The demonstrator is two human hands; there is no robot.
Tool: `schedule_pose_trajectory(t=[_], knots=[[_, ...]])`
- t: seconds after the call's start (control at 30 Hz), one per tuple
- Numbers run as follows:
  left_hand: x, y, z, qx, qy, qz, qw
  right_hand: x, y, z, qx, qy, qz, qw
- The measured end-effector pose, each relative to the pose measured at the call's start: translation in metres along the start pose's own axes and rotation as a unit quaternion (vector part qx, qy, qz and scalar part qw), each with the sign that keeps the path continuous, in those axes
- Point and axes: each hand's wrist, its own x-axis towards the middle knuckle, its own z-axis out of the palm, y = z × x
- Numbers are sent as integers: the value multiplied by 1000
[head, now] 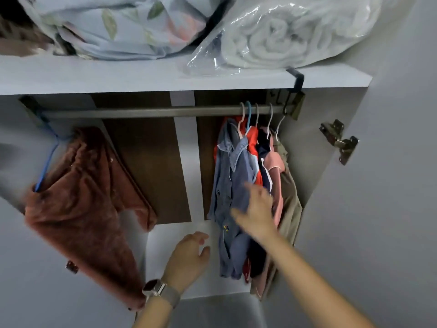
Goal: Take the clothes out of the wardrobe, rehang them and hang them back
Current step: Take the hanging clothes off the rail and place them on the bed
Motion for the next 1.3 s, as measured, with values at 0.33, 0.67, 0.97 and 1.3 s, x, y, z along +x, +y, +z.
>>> schedule_pose_trajectory(t=[0.33, 0.67, 0.97, 1.3], knots=[[76, -32, -56, -19, 38, 8, 999, 152, -7, 12, -26, 73, 56, 995], [128, -56, -92, -35, 36, 36, 998, 206, -23, 24, 121, 121, 241, 955], [160, -46, -105, -59, 10, 104, 993, 176, -63, 26, 329, 92, 193, 920], [205, 29, -102, -58, 123, 321, 937, 102, -40, 3, 106, -145, 36, 983]])
